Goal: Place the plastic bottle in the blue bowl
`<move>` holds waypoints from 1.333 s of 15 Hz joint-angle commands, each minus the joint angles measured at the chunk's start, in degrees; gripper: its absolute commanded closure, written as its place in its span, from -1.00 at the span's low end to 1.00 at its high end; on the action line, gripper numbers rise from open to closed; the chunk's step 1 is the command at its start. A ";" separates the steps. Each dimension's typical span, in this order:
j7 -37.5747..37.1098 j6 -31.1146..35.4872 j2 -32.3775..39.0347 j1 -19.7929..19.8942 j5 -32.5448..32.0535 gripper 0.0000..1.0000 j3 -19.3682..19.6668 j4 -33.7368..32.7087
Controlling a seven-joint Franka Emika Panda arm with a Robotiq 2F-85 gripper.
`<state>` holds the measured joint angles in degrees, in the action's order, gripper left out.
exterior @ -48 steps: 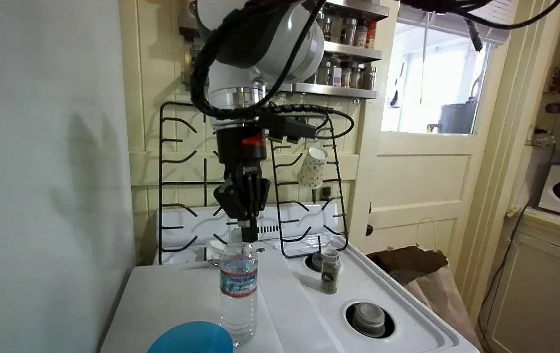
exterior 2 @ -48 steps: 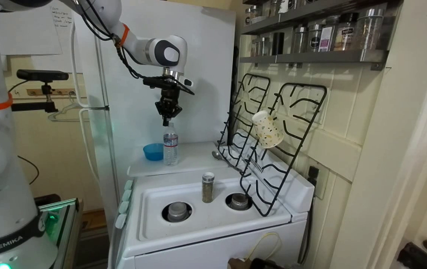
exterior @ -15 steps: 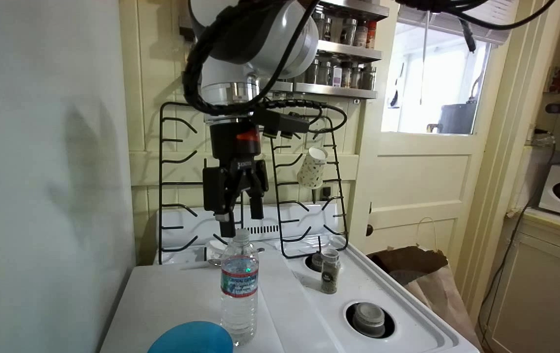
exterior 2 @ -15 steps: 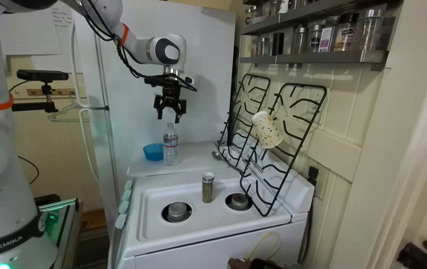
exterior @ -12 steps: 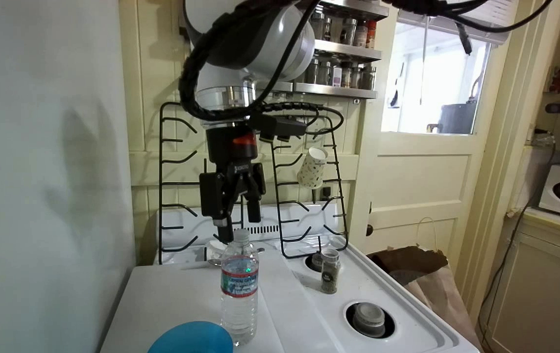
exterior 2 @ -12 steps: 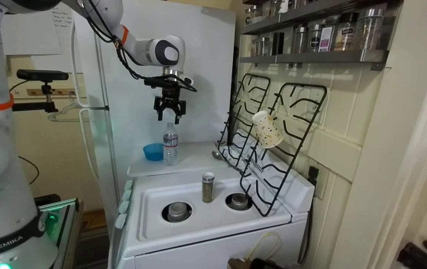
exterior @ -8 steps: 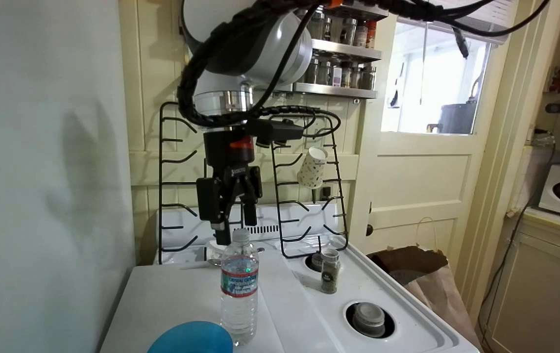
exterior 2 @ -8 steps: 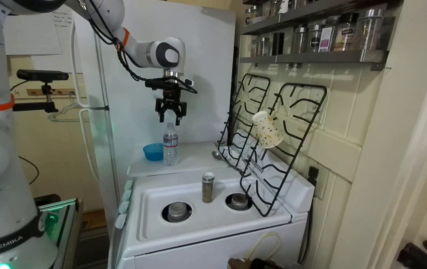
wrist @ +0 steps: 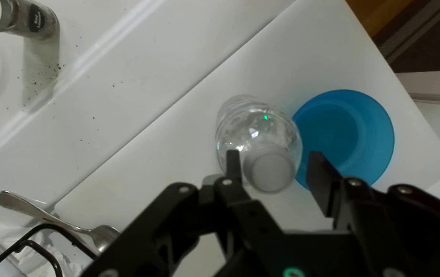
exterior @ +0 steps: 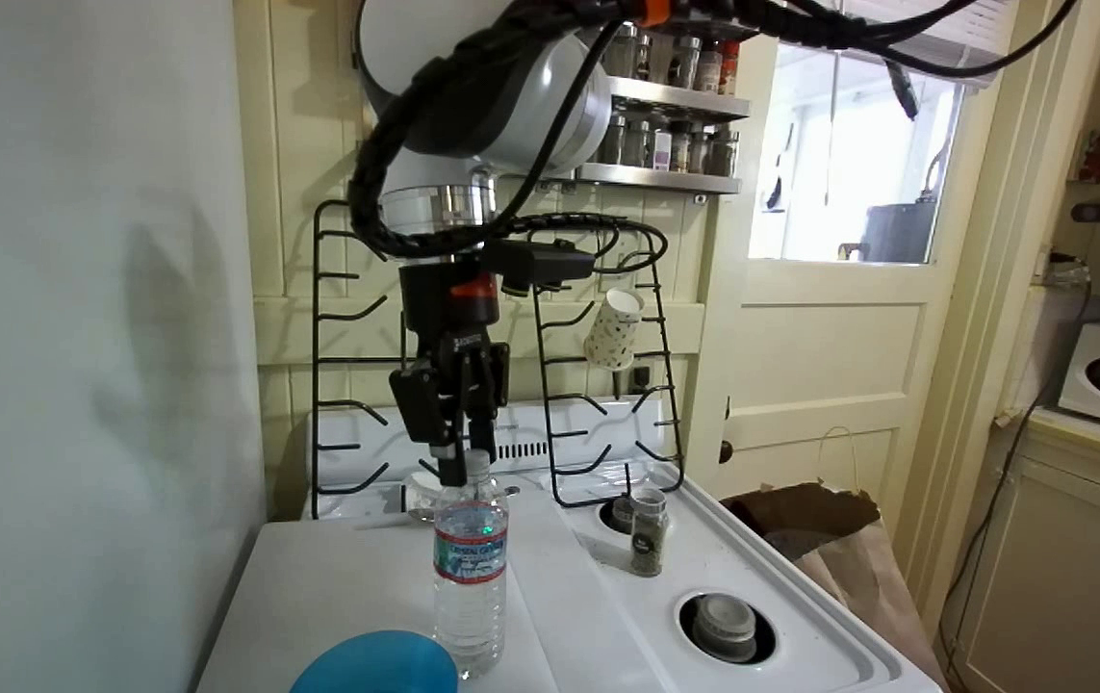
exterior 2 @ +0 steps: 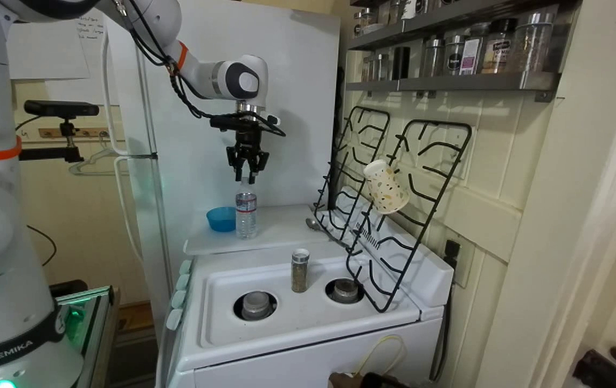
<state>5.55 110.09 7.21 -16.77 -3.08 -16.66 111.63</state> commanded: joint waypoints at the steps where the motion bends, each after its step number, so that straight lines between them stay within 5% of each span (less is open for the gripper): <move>1: -1.57 -0.77 -0.55 -0.44 -1.38 0.64 0.08 0.01; 3: -1.98 -2.31 -0.77 -0.44 -1.28 0.87 0.08 -0.26; 12: -0.81 -2.87 -6.31 -0.52 -3.51 0.84 -0.34 -1.72; 20: 15.67 -2.24 -7.45 -1.79 2.60 0.84 -2.44 -5.73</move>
<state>15.72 108.78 0.31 -17.94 -2.99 -18.74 107.14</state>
